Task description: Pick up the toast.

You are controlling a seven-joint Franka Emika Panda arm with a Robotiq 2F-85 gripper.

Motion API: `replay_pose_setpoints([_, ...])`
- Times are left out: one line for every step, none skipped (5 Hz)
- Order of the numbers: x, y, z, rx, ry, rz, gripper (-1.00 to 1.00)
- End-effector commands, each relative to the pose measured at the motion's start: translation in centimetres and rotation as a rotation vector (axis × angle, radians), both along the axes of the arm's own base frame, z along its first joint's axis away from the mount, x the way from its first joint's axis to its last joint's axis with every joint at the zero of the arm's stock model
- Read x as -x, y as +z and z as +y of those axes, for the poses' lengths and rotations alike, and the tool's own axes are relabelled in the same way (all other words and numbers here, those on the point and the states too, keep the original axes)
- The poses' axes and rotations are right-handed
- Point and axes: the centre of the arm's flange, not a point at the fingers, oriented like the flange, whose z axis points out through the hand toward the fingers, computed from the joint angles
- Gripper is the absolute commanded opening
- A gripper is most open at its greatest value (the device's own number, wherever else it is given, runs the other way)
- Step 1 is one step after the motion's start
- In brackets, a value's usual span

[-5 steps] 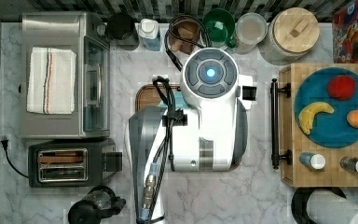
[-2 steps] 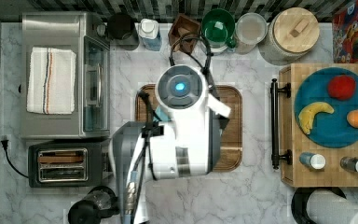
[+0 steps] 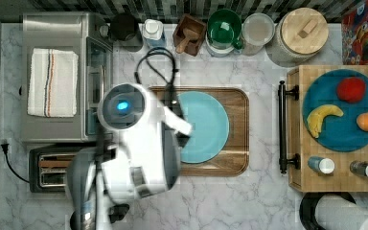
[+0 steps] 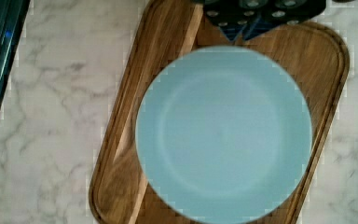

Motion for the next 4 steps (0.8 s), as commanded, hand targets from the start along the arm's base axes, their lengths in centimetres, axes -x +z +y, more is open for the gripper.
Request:
replay_pose_setpoints([5.6, 6.4, 12.1, -0.094, -0.144, -0.191, 1.00])
replay_pose_setpoints([6.3, 6.8, 14.4, -0.109, -0.187, -0.190, 1.00])
replay_pose_setpoints([6.7, 7.1, 16.9, -0.132, -0.231, -0.182, 1.00])
replay_pose_setpoints([7.6, 6.9, 18.9, -0.152, -0.239, -0.191, 1.00])
